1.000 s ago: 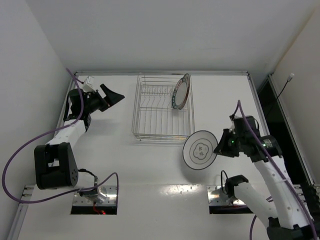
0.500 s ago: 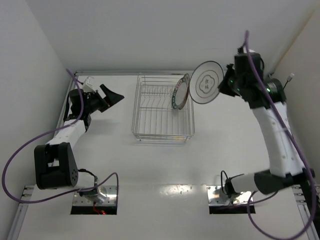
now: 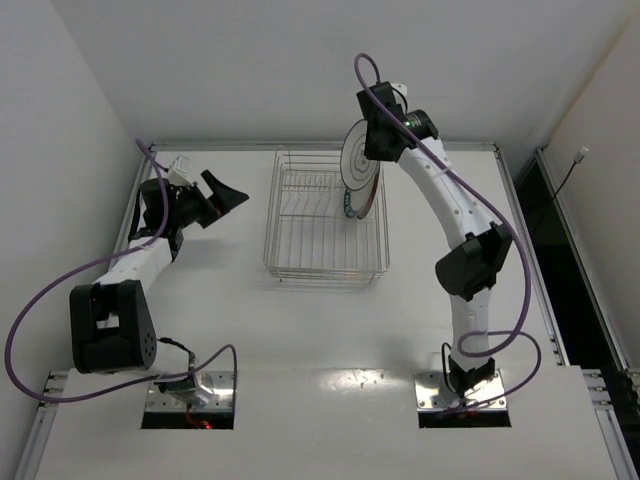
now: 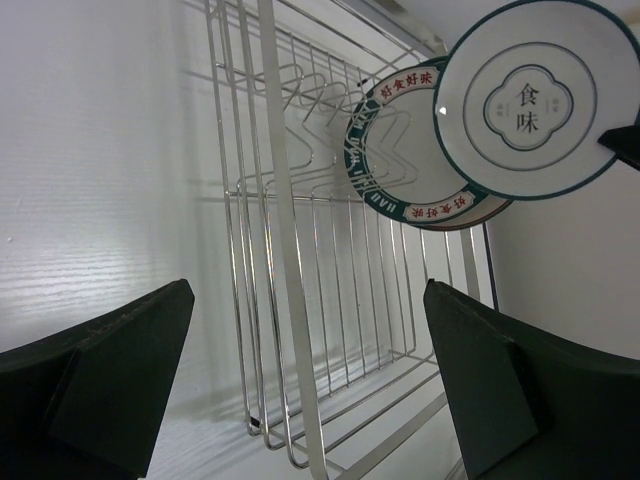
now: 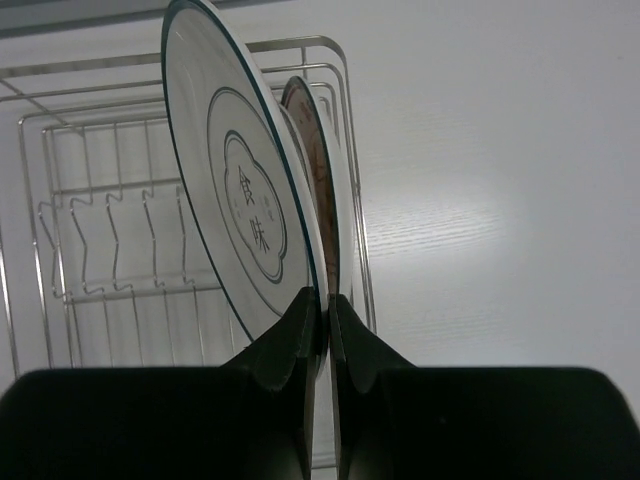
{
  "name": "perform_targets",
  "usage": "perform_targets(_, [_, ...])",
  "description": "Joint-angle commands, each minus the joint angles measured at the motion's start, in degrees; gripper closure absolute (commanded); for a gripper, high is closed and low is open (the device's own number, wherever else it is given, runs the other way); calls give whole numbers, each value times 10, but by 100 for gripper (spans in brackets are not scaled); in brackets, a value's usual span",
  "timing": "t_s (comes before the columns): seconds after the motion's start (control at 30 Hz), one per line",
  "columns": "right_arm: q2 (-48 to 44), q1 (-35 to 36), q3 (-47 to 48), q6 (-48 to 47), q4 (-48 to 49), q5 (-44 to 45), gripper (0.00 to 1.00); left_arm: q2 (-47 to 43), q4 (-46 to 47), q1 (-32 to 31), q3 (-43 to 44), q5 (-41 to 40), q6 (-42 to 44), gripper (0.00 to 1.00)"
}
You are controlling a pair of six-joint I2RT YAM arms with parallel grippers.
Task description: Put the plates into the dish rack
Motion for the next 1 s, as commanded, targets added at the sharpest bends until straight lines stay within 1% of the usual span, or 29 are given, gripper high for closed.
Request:
perform_targets(0.0, [19,-3,36,0,31,48,100,-4,11,-2,22,2,-5,0])
perform_targets(0.1, [49,-3,42,0,32,59,100,2,16,-2,22,2,-5,0])
perform_targets(0.3, [66,2,27,0,54,73,100,7,21,-2,22,7,-10,0])
perform_targets(0.5, [124,27,39,0,48,96,100,12,21,-2,22,7,-10,0])
perform_targets(0.67, [151,51,33,13,36,96,100,24,21,-2,22,7,-10,0])
perform_targets(0.7, [151,61,27,13,36,96,99,24,21,-2,22,7,-10,0])
perform_targets(0.73, [151,61,13,20,36,96,96,30,21,-2,22,7,-10,0])
perform_targets(0.77, [143,69,5,20,36,80,96,31,21,-2,27,7,-10,0])
perform_targets(0.87, [126,69,-16,33,43,47,91,36,9,-2,33,7,-3,0])
perform_targets(0.93, [111,69,-22,33,43,33,82,36,3,-2,38,1,2,0])
perform_targets(0.97, [86,74,-22,26,43,33,77,44,-7,-2,38,1,10,0])
